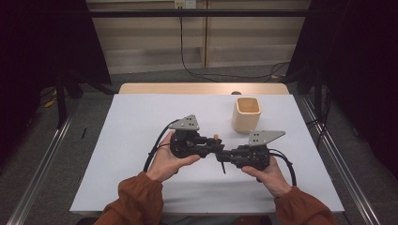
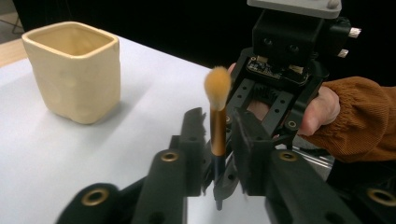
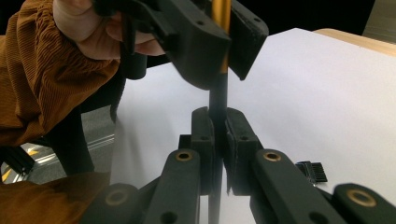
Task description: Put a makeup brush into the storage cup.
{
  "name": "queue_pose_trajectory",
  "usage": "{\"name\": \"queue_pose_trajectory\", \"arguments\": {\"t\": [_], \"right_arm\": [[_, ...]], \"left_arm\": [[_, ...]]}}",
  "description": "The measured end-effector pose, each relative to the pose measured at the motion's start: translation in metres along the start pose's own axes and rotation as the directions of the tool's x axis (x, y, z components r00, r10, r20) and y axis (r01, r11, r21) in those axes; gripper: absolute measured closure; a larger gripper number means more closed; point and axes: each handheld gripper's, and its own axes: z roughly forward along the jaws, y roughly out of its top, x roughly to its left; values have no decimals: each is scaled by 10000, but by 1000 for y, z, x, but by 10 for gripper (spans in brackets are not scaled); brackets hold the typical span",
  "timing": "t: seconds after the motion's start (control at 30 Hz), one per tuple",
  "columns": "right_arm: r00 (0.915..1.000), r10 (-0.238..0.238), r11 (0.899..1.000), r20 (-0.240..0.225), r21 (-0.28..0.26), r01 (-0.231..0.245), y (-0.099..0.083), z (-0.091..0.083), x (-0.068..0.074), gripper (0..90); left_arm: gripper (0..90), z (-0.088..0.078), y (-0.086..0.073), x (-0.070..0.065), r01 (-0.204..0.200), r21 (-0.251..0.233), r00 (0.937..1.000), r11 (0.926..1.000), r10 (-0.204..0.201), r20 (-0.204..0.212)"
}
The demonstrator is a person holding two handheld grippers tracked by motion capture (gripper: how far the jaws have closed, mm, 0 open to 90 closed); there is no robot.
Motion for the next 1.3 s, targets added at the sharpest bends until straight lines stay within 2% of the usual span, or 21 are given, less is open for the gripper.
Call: {"name": "queue_pose_trajectory", "arguments": {"t": [0.1,0.23,0.27,0.37,0.6,0.67,0.73,0.8,0.93,0.97,1.03,1.2,1.3], "right_arm": [[10000,-7,10000,23,-24,7,0,-1,0,835],[10000,-8,10000,54,-41,8,0,-1,0,836],[10000,-4,10000,68,-44,4,0,-1,0,836],[10000,0,10000,77,-43,1,0,-2,0,836],[9999,-43,10000,130,-33,43,0,-2,0,836],[9999,-44,10000,133,-35,44,0,-3,-1,835],[9999,-50,10000,136,-45,50,0,-3,-1,836],[9999,-38,10000,148,-79,39,0,-3,-1,836],[9998,-31,10000,201,-80,33,0,-3,-1,835],[9997,-27,10000,225,-81,28,0,-4,-2,835],[9997,-7,10000,250,-74,9,0,-5,-2,836],[9994,-18,10000,345,-91,21,0,-7,-3,835],[9992,18,9999,401,-110,-13,-1,-8,-4,835]], "left_arm": [[636,0,0,-1,-125,-68,9998,9999,124,-128],[499,0,0,0,-93,-150,9994,9998,88,-323],[425,1,0,-1,-96,-166,9992,9998,90,-393],[374,1,0,-1,-128,-206,9991,9997,120,-414],[109,2,0,0,-123,-337,9975,9994,99,-704],[99,2,0,-1,-242,-445,9974,9987,211,-687],[42,1,0,-1,-276,-488,9966,9984,237,-786],[25,0,0,0,-233,-573,9962,9981,183,-857],[21,-2,-1,2,-384,-600,9932,9975,316,-1118],[22,-3,-2,2,-484,-622,9940,9969,420,-1014],[19,-4,-4,3,-439,-699,9940,9966,366,-1027],[21,-10,-9,7,-384,-845,9888,9957,256,-1473],[20,-19,-14,11,-347,-1188,9839,9923,131,-1784]]}}
